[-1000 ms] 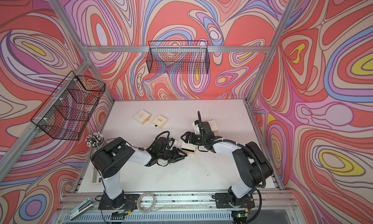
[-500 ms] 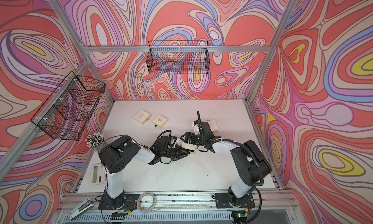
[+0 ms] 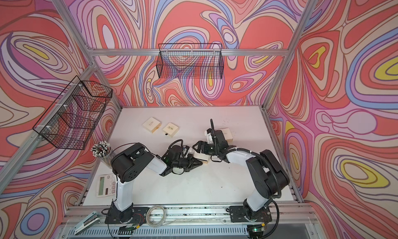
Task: Take out the earrings from the drawer-style jewelry box
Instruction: Open the drawer in the jewelry box.
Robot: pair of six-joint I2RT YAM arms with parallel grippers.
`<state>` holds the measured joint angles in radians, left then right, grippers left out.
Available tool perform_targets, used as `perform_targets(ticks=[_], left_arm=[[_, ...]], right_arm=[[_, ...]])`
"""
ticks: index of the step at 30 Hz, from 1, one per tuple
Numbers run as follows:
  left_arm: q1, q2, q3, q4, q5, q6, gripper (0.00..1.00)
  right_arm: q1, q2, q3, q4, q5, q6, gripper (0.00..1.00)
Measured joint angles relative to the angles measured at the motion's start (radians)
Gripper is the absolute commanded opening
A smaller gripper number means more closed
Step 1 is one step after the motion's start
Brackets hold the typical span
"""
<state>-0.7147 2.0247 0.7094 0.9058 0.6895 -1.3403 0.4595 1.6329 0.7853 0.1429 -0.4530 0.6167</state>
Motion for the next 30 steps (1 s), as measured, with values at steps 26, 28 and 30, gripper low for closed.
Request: perform_targets(ticks=[26,28,30], left_arm=[[-0.034,-0.100,-0.109,-0.049,-0.040,0.051,0.00],[-0.039,-0.109,-0.122,-0.047,-0.045,0.051,0.00],[-0.045,-0.114,-0.139,-0.036,-0.051,0.050,0.00]], right_arm=[[0.000,0.017,-0.013,0.058,0.002,0.017,0.88],[0.000,0.021,-0.013,0.066,0.002,0.017,0.88],[0.000,0.023,-0.013,0.070,0.002,0.017,0.88]])
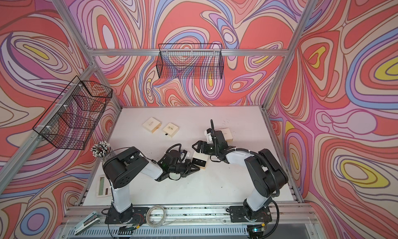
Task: Take out the earrings from the drawer-style jewelry box
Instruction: Open the drawer in the jewelry box.
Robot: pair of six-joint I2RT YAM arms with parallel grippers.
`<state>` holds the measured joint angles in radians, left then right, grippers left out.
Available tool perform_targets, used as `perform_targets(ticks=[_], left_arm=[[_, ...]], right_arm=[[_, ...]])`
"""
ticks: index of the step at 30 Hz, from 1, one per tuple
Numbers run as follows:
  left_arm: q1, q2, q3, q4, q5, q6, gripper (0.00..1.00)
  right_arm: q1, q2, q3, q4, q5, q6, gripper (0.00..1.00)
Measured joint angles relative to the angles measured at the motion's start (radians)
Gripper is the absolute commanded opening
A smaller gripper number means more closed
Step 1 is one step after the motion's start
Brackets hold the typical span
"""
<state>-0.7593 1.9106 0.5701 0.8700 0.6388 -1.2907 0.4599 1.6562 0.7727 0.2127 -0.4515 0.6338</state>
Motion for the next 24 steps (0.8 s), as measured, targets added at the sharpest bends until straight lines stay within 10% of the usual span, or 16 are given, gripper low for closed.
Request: perform_targets(ticks=[18,24], left_arm=[[-0.033,-0.059,-0.103,0.039,-0.035,-0.004,0.00],[-0.035,-0.080,-0.105,0.013,-0.037,-0.002,0.36]], right_arm=[[0.001,0.003,0.000,0.004,-0.001,0.000,0.87],[0.001,0.003,0.002,0.002,-0.001,0.000,0.87]])
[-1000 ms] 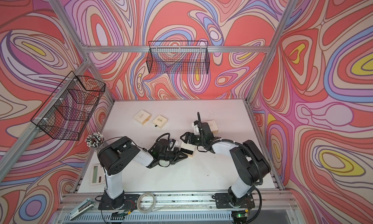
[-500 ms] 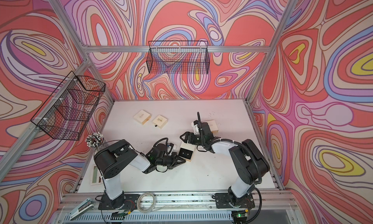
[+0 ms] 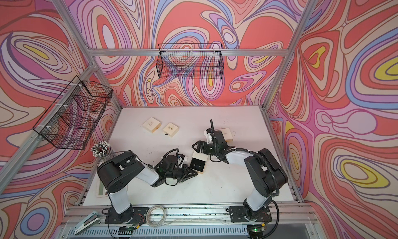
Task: Take out the earrings from the drawer-style jewelry box
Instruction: Open the drawer in the jewelry box.
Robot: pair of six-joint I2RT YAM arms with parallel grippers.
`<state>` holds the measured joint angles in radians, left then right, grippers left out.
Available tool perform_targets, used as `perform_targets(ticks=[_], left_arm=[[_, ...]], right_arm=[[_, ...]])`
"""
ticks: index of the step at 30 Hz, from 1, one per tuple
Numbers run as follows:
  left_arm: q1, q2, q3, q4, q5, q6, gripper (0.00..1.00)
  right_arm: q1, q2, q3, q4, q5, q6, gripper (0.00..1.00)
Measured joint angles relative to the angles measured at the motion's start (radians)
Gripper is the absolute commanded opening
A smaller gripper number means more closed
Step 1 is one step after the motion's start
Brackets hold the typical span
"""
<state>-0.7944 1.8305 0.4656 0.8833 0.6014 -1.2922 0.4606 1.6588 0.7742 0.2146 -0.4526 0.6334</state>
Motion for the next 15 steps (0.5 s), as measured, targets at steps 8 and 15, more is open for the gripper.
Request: perform_targets(ticks=[8,15], left_arm=[[-0.005,-0.068,-0.023,-0.011,-0.001,0.002,0.60],[-0.012,-0.143,-0.070,-0.041,-0.010,0.003,0.71]], right_arm=[[0.000,0.000,0.015,-0.026,-0.001,-0.001,0.88],[0.000,0.006,0.044,-0.070,0.000,0.000,0.88]])
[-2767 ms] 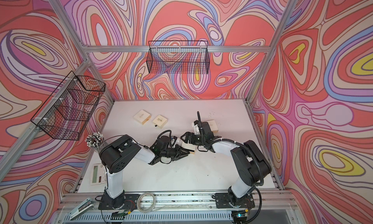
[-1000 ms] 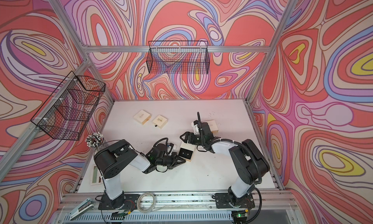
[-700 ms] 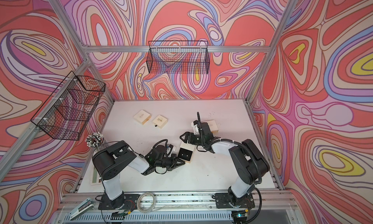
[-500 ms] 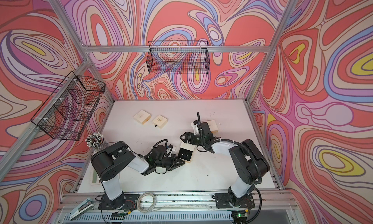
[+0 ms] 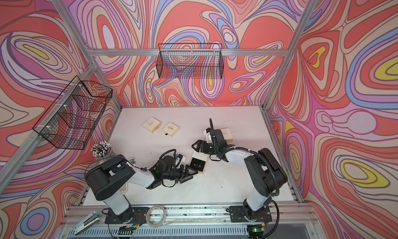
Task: Take out the earrings from the drawer-style jewelry box
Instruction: Open the drawer in the jewelry box.
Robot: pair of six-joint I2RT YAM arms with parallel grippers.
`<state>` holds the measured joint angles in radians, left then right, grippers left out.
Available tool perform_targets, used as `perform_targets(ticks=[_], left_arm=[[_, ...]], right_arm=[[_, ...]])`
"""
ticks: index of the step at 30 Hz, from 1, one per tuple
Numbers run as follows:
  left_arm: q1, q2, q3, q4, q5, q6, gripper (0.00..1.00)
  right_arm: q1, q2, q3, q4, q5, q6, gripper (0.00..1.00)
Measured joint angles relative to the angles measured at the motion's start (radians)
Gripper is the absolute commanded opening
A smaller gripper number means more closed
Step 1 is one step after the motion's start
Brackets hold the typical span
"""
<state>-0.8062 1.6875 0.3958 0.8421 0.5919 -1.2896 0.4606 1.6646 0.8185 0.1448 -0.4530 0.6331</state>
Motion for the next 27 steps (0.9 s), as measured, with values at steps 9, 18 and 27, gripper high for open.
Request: perform_targets(ticks=[9,18,27], left_arm=[[-0.029,-0.215,-0.031,-0.228,-0.043,0.066,0.81],[-0.032,-0.574,0.129,-0.694,-0.190,0.311,0.98],[-0.032,-0.703,0.228,-0.870,-0.341,0.605,1.00]], right_arm=[[0.000,-0.008,0.061,-0.093,0.016,-0.012,0.92],[0.000,-0.202,0.081,-0.212,0.090,-0.029,0.98],[0.025,-0.492,0.040,-0.389,0.203,-0.042,0.90]])
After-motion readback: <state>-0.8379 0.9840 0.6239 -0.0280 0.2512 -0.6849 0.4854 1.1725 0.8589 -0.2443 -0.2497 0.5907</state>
